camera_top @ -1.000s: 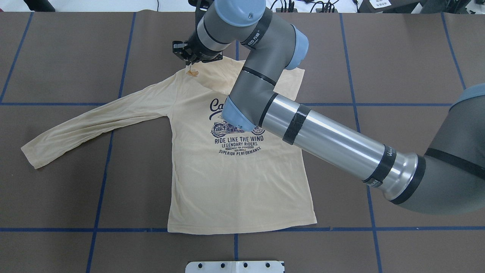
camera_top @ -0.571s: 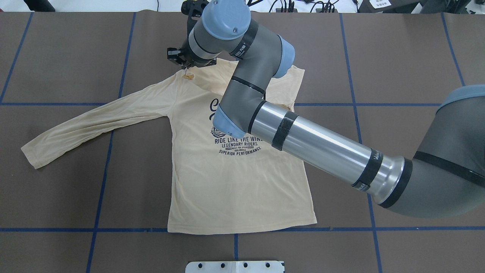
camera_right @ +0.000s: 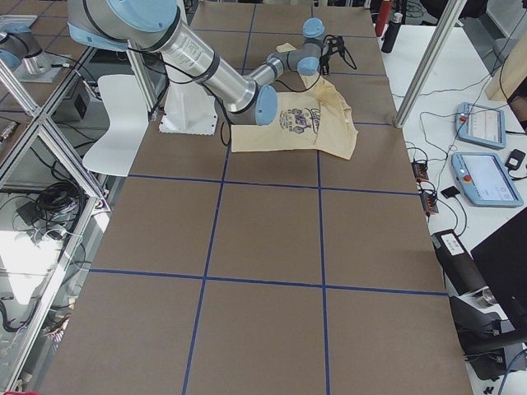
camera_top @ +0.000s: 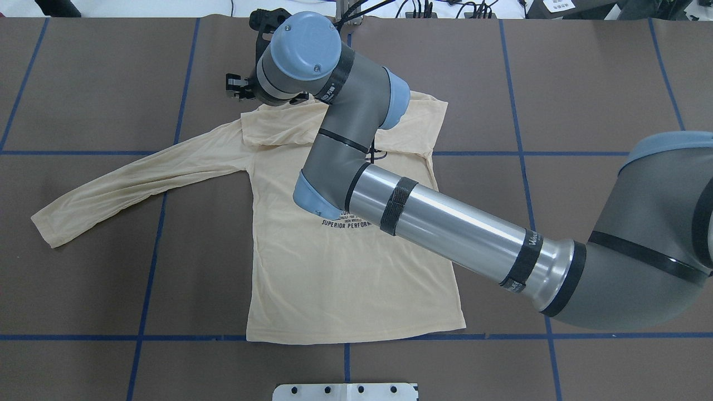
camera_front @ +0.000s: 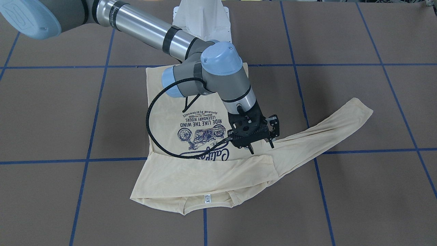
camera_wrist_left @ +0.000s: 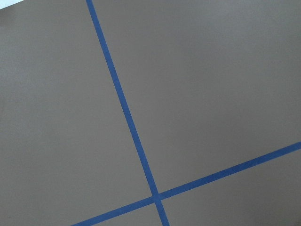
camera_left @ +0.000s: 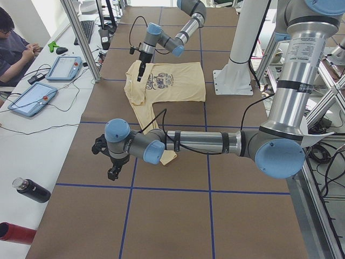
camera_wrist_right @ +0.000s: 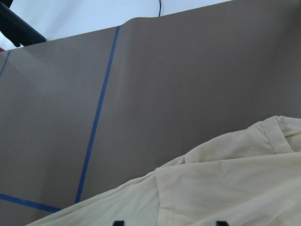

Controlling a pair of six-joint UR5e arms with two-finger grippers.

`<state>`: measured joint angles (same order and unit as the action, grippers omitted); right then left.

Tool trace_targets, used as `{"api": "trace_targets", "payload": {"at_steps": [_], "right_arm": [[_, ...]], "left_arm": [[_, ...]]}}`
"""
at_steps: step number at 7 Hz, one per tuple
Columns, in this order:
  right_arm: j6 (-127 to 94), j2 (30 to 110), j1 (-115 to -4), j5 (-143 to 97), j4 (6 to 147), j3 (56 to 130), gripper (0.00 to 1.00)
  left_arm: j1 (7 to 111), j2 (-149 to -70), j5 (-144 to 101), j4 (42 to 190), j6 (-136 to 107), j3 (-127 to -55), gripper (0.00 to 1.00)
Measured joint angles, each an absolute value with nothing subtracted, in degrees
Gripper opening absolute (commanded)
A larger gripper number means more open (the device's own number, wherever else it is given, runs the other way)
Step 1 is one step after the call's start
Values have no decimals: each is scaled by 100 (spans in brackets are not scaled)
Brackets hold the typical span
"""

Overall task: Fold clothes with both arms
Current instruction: 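Release the sleeve on the chest and lift the right gripper away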

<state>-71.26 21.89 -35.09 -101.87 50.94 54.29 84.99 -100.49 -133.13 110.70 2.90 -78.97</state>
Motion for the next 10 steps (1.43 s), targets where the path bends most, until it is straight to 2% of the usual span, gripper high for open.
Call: {"api": "trace_targets", "payload": {"at_steps": [2,3,6,8,10], "right_arm": [[-7280,2284,-3523,-10195,5204,5583,99],[-7321,2541,-3547,-10237,5474,5964,99],[-7165,3597,-3905,-10975,7436,7859,100],[-6487,4413,-4083,-11224,9130,9338,100],[-5616,5211,-4288,-11314,10180,10391,100]], "left_arm": [[8476,-10043,-13306,11189,-80,-7940,100],[8374,-9970,-13281,11544,-626,-7975,100],[7632,-9317,-13169,13364,-2736,-8157,100],[6823,-8626,-12766,13991,-4079,-8830,99],[5829,-8245,-12136,14087,-5275,-9356,99]]}}
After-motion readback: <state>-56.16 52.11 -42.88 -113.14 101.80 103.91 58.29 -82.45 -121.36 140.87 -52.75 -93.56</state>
